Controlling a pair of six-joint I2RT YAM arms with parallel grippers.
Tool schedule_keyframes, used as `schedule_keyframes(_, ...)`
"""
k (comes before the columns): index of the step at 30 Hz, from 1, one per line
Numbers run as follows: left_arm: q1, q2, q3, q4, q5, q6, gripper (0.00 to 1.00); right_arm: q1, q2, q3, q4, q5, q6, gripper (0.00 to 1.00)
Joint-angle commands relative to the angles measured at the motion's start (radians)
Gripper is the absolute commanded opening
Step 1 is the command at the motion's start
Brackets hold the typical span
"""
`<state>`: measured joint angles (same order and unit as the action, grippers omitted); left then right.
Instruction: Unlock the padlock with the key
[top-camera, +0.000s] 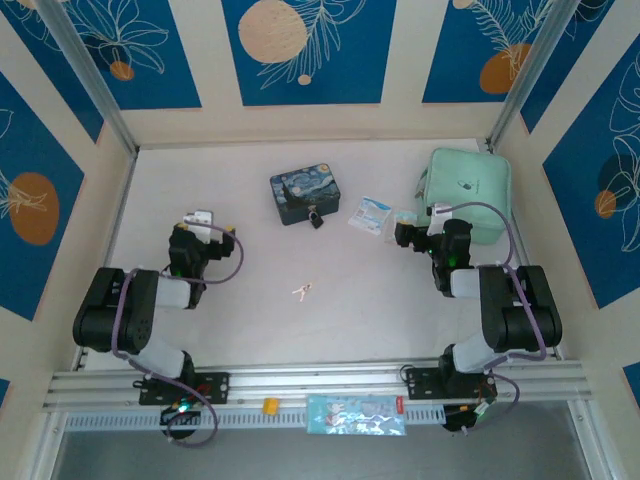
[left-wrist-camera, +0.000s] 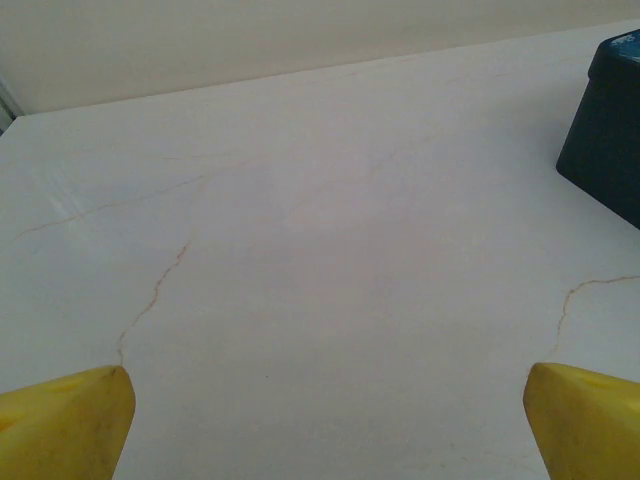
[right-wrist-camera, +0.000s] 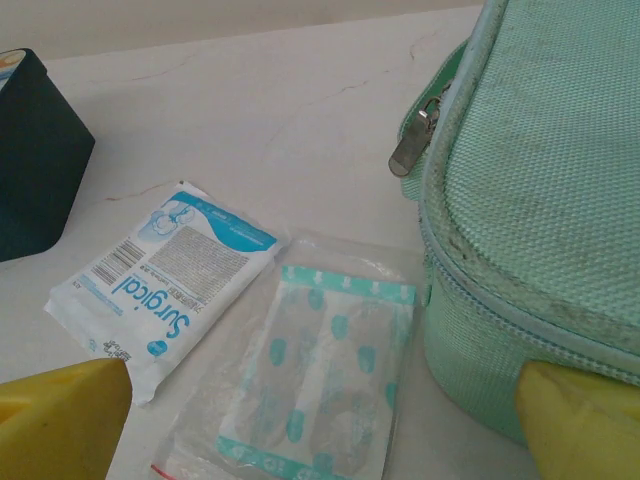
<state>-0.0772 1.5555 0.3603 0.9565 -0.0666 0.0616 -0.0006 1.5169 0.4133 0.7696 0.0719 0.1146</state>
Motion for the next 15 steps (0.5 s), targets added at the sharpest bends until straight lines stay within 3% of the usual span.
schedule_keyframes(1,-0.007,0.009,0.008,-0.001,0.022,0.010,0.99,-0.005,0.004,0.012,0.022,-0.021,-0.020,0.99)
schedule_keyframes(15,-0.001,0.009,0.016,-0.018,0.021,0.001,0.99,-0.012,0.005,0.014,0.020,-0.035,-0.016,0.99)
